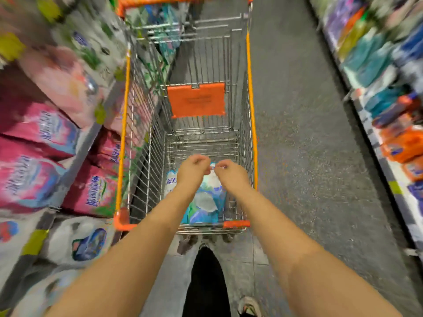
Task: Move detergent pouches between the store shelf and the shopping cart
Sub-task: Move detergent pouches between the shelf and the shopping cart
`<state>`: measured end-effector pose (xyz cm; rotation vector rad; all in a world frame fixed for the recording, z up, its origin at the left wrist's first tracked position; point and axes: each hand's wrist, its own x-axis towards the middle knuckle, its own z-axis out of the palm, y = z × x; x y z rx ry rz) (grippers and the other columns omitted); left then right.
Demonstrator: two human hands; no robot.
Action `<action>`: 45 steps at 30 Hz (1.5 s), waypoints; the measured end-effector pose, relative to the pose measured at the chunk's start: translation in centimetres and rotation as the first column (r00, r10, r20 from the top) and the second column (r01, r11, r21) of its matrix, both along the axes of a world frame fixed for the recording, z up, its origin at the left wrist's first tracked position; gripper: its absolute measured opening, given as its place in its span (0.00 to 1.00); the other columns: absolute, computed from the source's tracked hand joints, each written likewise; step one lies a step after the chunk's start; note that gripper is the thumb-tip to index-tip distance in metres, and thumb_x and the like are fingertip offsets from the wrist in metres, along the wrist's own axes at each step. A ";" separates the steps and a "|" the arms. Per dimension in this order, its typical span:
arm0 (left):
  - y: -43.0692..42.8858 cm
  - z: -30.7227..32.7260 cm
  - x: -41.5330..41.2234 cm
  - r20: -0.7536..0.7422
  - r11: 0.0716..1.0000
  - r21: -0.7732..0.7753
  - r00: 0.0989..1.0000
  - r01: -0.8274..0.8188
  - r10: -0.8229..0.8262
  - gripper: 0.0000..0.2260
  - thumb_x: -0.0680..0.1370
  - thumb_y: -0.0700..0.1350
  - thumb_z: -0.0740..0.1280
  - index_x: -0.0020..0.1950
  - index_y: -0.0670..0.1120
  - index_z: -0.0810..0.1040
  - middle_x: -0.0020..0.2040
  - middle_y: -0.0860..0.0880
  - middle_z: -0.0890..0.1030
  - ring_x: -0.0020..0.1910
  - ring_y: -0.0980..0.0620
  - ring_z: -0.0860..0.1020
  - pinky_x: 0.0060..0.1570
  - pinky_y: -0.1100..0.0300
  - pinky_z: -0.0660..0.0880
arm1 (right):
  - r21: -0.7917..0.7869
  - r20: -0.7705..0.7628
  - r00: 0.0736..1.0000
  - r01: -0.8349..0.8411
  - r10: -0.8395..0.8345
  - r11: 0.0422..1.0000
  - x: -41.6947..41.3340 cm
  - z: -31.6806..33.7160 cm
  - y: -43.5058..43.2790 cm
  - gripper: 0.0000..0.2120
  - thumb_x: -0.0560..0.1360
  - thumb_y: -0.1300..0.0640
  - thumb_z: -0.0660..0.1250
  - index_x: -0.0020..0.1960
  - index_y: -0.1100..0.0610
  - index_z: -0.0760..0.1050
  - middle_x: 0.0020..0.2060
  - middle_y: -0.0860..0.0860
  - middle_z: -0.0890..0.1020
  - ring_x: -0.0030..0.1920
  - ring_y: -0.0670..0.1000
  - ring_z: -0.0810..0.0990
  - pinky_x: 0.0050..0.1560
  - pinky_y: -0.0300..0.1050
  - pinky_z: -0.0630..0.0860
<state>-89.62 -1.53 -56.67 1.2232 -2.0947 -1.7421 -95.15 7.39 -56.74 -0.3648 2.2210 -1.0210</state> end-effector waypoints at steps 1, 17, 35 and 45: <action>0.8 1.6 0.7 -0.039 1.000 -0.021 0.999 -0.003 0.002 0.06 0.76 0.37 0.62 0.42 0.46 0.76 0.32 0.50 0.76 0.23 0.66 0.73 0.31 0.67 0.69 | -0.022 -0.045 0.999 -0.014 0.013 1.000 0.4 1.7 0.4 0.13 0.77 0.56 0.59 0.59 0.56 0.77 0.57 0.56 0.80 0.58 0.56 0.77 0.47 0.42 0.67; -2.1 30.4 25.8 -0.583 0.850 -0.307 0.790 -0.428 0.187 0.07 0.79 0.37 0.60 0.42 0.43 0.74 0.29 0.51 0.76 0.24 0.63 0.73 0.27 0.70 0.70 | -0.561 -0.475 0.861 -0.456 0.182 0.691 21.7 29.2 -6.2 0.05 0.76 0.53 0.61 0.45 0.48 0.76 0.46 0.52 0.82 0.51 0.54 0.80 0.56 0.52 0.75; -8.2 50.2 63.6 -0.523 0.309 -0.664 0.718 -0.681 0.459 0.11 0.77 0.41 0.63 0.34 0.48 0.77 0.23 0.53 0.77 0.25 0.57 0.75 0.33 0.66 0.74 | -0.650 -0.688 0.584 -0.760 0.430 -0.007 54.6 47.7 -19.0 0.08 0.76 0.55 0.63 0.44 0.56 0.80 0.36 0.50 0.83 0.44 0.52 0.82 0.55 0.55 0.76; -13.8 55.1 71.7 -0.510 0.107 -0.691 0.587 -0.715 0.629 0.11 0.78 0.41 0.61 0.36 0.46 0.76 0.22 0.53 0.76 0.21 0.61 0.73 0.35 0.63 0.71 | -0.580 -0.737 0.399 -0.787 0.545 -0.209 62.9 52.9 -31.2 0.12 0.75 0.58 0.64 0.33 0.51 0.76 0.28 0.48 0.79 0.33 0.48 0.79 0.39 0.45 0.75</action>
